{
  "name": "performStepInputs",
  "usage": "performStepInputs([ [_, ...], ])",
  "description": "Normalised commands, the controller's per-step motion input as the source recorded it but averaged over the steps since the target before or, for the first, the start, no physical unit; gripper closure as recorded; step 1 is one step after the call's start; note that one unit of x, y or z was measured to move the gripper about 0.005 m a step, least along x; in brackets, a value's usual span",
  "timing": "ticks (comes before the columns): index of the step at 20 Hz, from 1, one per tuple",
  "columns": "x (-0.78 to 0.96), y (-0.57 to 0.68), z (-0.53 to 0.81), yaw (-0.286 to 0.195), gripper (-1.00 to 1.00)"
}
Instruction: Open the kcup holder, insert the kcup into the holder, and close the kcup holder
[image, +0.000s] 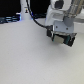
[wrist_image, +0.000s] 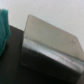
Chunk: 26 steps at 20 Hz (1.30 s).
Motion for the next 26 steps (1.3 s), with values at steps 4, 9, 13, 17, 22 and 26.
performStepInputs([
  [4,-0.48,0.43,0.00,0.121,-1.00],
  [9,-0.43,0.50,0.01,0.108,-1.00],
  [13,-0.41,0.62,0.01,0.081,-1.00],
  [17,-0.44,0.66,0.02,0.065,-1.00],
  [22,-0.54,0.64,0.02,0.049,-1.00],
  [26,-0.59,0.62,0.01,0.044,-1.00],
])
